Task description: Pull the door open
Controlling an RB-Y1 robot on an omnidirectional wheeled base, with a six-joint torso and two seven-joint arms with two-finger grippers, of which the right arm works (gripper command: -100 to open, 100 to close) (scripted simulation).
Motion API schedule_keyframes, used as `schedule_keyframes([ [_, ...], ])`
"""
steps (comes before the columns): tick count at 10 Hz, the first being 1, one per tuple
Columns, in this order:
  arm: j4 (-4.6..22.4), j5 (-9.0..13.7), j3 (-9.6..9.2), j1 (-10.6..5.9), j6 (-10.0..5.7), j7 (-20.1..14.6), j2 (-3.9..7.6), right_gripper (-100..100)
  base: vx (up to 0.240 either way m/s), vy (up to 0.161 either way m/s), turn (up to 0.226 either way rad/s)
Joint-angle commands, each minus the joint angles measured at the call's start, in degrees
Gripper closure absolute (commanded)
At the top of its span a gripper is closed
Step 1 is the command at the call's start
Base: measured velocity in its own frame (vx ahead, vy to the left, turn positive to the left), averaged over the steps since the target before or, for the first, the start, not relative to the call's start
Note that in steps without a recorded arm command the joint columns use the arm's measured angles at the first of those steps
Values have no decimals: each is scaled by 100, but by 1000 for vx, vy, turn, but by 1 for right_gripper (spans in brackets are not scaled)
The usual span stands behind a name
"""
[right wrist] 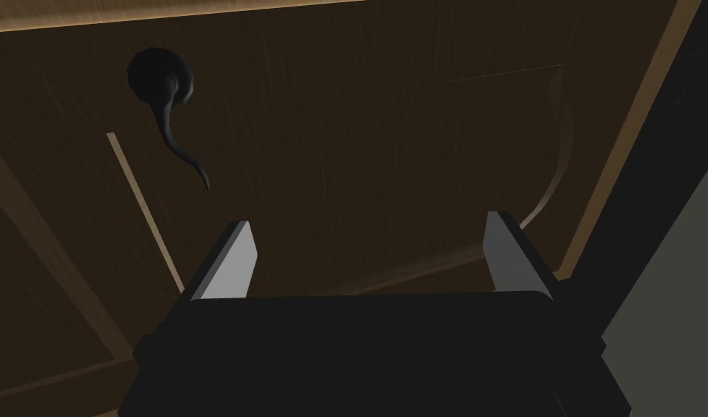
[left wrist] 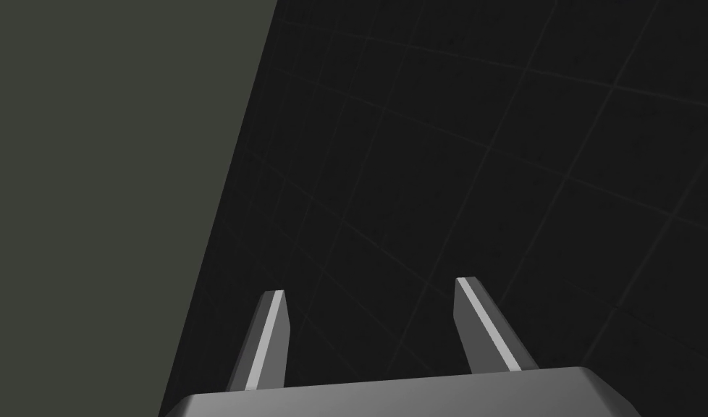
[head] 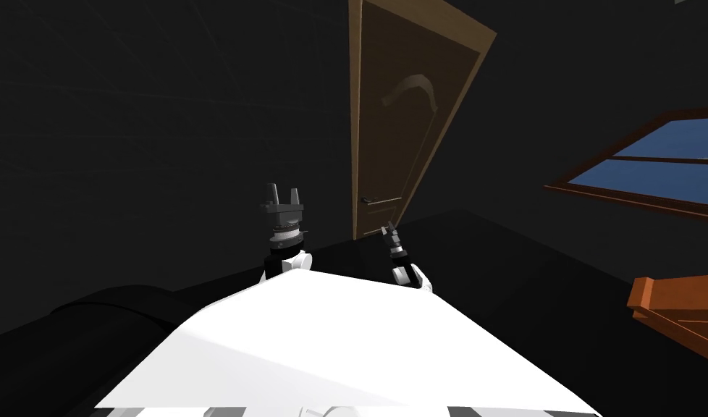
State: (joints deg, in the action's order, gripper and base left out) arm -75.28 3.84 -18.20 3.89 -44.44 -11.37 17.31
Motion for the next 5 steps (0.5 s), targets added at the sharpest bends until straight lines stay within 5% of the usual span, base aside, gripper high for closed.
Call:
schedule_keyframes([
  [1, 272, 43, -78, -124, -81, -82, 88, -100, 95, 45, 7],
  [5, 916, 133, -278, -393, -288, -240, 268, -100, 109, 61, 5],
])
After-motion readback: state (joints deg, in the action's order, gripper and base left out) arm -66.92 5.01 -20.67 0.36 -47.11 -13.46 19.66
